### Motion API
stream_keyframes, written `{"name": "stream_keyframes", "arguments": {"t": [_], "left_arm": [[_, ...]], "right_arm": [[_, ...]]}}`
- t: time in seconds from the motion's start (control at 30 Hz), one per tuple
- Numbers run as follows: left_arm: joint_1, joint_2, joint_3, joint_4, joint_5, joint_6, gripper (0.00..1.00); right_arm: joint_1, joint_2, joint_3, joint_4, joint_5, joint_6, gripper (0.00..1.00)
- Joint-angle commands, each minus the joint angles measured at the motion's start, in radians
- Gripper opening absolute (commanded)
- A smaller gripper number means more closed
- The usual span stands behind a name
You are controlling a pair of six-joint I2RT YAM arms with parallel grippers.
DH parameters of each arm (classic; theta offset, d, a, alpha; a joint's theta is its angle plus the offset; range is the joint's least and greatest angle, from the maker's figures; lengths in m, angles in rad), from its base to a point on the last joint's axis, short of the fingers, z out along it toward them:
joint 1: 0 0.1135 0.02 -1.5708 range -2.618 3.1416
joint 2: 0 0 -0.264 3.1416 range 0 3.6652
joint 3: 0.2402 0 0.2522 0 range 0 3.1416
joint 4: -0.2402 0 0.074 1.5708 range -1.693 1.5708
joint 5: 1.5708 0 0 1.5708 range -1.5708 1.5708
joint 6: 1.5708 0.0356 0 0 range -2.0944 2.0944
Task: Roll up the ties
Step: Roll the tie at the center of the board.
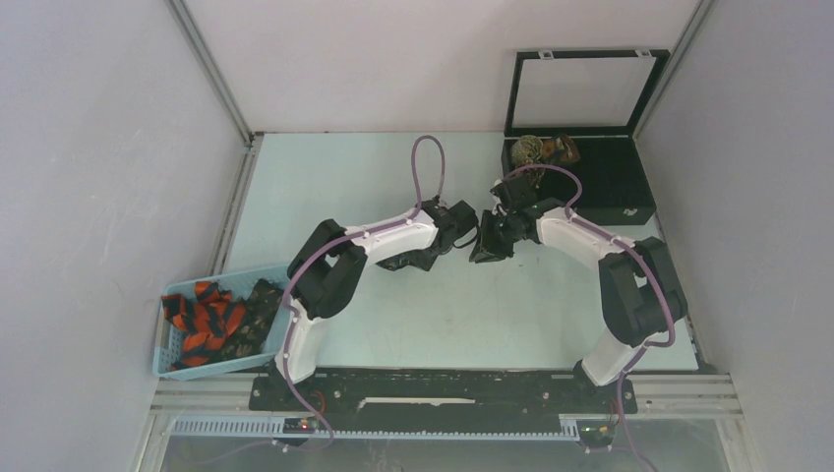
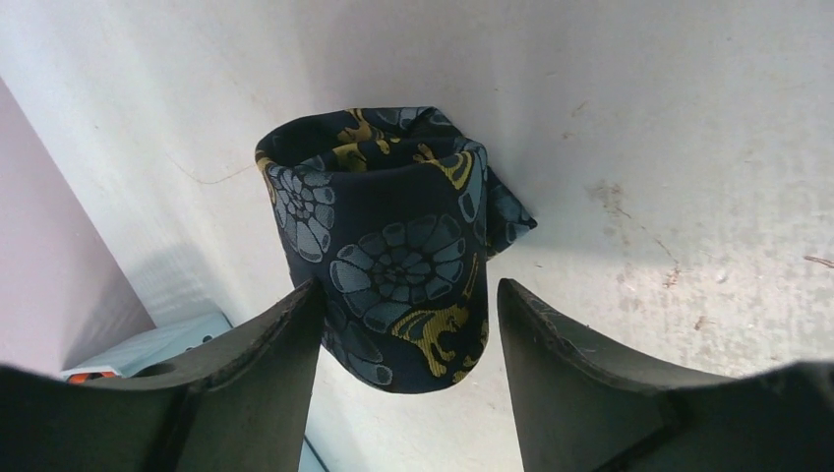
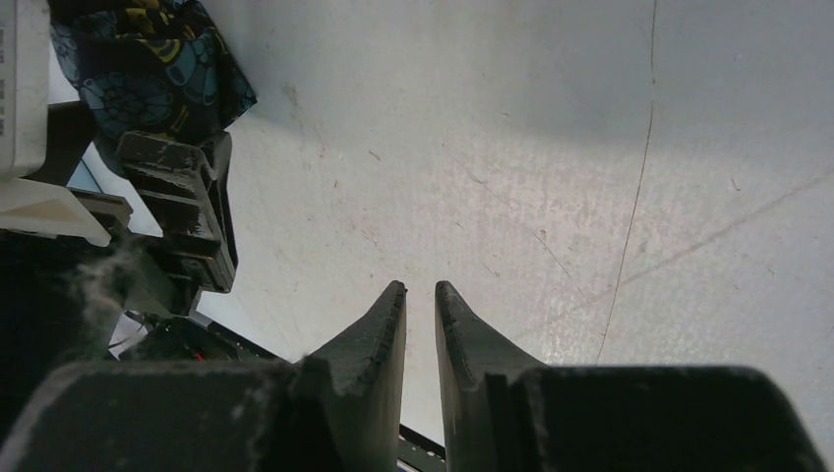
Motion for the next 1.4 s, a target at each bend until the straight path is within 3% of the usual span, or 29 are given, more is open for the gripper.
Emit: {"name": "stream_keyframes", "arguments": {"t": [0.0,0.6,0.9,1.07,1.17,1.37], "left_arm": [[-0.008,-0.037,0.034,0.003,0.068,-0.035,0.67],[0.001,-0.118,0.081,0.004,0.132,-0.063,0.71],[0.023,-0.264,0.053,0.013,0.17,-0.097,0.69],[0.041,-0.454,-0.117,0.073,0.2,-0.155,0.57],[0.054,-0.608,-0.308,0.158,0.248,-0.222,0.46],[0.081,-0.802,-0.616,0.349,0.349,-0.361,0.33]], "right_arm": [[-0.004,-0.05,0.0,0.019,-0.015,-0.003,0.21],[-0.005,-0.044,0.004,0.065,-0.04,0.016,0.22],[0.0,0.054,0.144,0.053,-0.079,0.005,0.22],[0.009,0.19,0.314,0.035,-0.162,-0.008,0.22],[0.023,0.308,0.465,-0.003,-0.197,-0.02,0.22],[0.05,0.509,0.711,-0.049,-0.247,-0.018,0.22]]}}
